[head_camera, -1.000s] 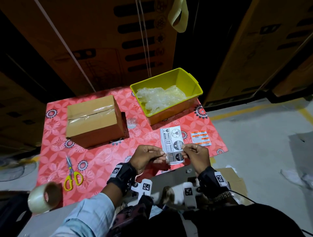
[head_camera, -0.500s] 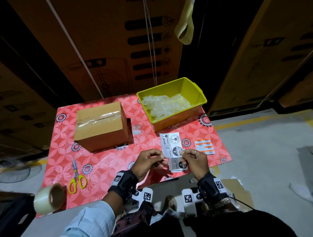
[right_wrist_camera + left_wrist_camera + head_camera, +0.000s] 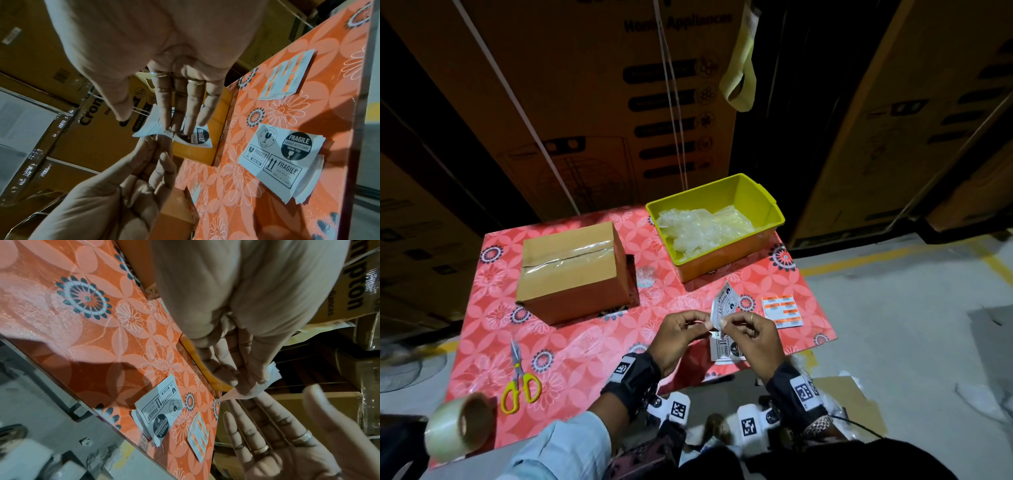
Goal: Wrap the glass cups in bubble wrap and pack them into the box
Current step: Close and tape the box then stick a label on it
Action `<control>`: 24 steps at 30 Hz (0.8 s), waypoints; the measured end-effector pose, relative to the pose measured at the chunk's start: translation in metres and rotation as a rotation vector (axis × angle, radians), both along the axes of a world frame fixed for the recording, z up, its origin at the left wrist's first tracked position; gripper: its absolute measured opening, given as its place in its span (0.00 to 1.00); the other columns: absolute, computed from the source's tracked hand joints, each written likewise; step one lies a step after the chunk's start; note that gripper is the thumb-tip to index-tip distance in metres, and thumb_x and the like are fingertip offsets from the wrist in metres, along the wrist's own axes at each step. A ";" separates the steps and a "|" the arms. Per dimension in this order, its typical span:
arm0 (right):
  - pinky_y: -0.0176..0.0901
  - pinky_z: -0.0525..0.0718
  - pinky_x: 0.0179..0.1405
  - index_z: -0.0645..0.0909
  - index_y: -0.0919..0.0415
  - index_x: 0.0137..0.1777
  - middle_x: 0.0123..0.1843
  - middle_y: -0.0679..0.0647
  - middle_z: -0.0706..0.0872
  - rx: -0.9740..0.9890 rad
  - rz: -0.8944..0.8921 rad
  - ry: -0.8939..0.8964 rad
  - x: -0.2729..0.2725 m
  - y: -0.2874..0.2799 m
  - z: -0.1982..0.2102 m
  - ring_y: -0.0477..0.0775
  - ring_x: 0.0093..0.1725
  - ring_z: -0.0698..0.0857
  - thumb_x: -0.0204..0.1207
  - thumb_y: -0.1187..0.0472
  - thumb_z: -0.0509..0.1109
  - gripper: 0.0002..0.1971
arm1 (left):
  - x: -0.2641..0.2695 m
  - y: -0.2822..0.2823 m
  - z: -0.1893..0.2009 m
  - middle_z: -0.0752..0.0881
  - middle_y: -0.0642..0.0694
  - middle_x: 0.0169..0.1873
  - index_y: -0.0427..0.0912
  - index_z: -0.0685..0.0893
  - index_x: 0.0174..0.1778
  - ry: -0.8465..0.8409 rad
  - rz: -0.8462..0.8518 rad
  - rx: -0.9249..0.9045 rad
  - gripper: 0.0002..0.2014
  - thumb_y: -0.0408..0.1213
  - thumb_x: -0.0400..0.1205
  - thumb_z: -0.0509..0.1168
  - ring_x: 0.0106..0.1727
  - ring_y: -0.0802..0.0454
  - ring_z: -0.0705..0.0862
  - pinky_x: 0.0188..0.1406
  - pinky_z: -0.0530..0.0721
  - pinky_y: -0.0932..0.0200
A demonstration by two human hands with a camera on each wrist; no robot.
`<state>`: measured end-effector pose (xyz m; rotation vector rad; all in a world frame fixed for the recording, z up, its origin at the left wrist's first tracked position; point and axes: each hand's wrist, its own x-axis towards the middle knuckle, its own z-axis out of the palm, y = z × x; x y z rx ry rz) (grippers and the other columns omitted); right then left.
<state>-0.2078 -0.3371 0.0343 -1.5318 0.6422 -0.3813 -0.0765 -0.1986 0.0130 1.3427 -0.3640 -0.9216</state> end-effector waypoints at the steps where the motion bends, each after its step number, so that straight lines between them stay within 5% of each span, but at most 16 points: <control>1: 0.41 0.89 0.48 0.90 0.60 0.48 0.42 0.55 0.93 0.012 -0.007 -0.005 -0.001 0.000 0.000 0.54 0.45 0.92 0.75 0.59 0.82 0.06 | 0.000 -0.001 0.000 0.91 0.34 0.50 0.23 0.88 0.56 0.001 -0.006 -0.002 0.11 0.29 0.83 0.73 0.50 0.45 0.89 0.56 0.87 0.56; 6: 0.49 0.90 0.49 0.91 0.60 0.45 0.40 0.55 0.93 -0.030 -0.062 0.047 -0.002 -0.007 -0.007 0.57 0.43 0.92 0.79 0.67 0.76 0.03 | -0.004 -0.005 -0.002 0.91 0.30 0.55 0.23 0.89 0.55 0.016 -0.038 0.008 0.13 0.30 0.81 0.75 0.53 0.43 0.89 0.60 0.88 0.52; 11: 0.42 0.90 0.47 0.91 0.60 0.45 0.40 0.55 0.94 0.022 -0.055 0.028 -0.007 -0.006 0.002 0.55 0.43 0.93 0.77 0.58 0.80 0.06 | -0.007 -0.008 -0.005 0.90 0.29 0.57 0.28 0.91 0.53 0.004 -0.056 0.006 0.10 0.33 0.81 0.76 0.56 0.40 0.89 0.66 0.86 0.44; 15: 0.40 0.90 0.46 0.91 0.62 0.45 0.40 0.56 0.94 0.067 -0.041 0.044 -0.007 -0.007 0.002 0.57 0.43 0.93 0.74 0.62 0.83 0.05 | -0.007 -0.009 -0.007 0.91 0.35 0.54 0.31 0.91 0.51 -0.046 -0.065 0.031 0.10 0.35 0.81 0.77 0.58 0.41 0.88 0.69 0.84 0.41; 24: 0.41 0.91 0.43 0.90 0.64 0.46 0.39 0.58 0.93 0.094 -0.037 0.049 -0.006 -0.006 0.004 0.55 0.42 0.93 0.70 0.60 0.86 0.10 | -0.007 -0.012 -0.001 0.91 0.45 0.48 0.33 0.93 0.49 -0.077 -0.045 0.028 0.07 0.33 0.79 0.78 0.53 0.47 0.88 0.63 0.87 0.51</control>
